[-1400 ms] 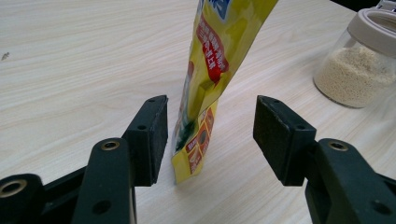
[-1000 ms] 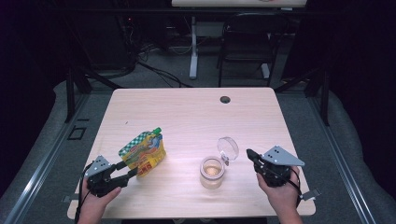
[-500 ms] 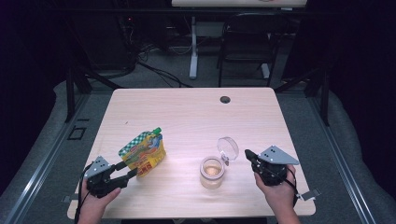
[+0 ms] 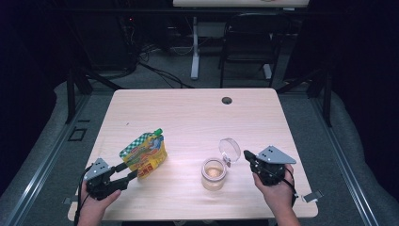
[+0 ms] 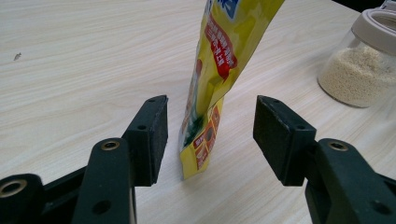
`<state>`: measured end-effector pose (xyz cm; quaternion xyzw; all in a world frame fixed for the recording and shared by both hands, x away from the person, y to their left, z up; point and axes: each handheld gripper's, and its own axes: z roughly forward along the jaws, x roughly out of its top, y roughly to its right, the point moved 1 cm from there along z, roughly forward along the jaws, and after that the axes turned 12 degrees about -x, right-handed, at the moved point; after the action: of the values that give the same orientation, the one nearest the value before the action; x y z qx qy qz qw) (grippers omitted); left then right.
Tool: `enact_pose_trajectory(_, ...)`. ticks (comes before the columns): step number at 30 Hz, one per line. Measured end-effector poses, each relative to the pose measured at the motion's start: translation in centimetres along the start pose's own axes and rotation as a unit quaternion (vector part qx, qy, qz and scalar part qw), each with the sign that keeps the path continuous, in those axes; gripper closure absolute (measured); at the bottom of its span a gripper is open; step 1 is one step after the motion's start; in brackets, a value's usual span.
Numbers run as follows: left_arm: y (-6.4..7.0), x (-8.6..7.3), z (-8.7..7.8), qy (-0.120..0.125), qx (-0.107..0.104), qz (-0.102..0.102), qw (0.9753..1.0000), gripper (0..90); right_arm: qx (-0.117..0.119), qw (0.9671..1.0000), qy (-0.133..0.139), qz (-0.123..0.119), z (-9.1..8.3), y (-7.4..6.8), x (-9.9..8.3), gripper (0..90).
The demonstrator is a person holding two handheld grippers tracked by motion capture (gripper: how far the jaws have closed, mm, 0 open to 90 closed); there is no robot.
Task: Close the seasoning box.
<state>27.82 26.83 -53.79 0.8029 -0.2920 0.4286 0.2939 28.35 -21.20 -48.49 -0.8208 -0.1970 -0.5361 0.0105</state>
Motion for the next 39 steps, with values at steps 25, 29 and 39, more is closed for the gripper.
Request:
enact_pose_trajectory(25, -0.1, -0.2, -1.2, 0.011, 0.015, -0.011, 0.9998, 45.4, 0.028, 0.9993, 0.009, -0.024, 0.2, -2.2, 0.7, 90.0)
enact_pose_trajectory(29, -0.2, -0.3, -1.4, 0.010, 0.019, -0.014, 0.9997, 45.4, 0.040, 0.9988, 0.009, -0.027, 0.1, -2.8, 0.7, 90.0)
enact_pose_trajectory(39, -0.6, -0.4, -1.8, 0.014, 0.027, -0.019, 0.9994, 45.4, 0.049, 0.9979, 0.012, -0.039, 0.2, -3.7, 0.9, 90.0)
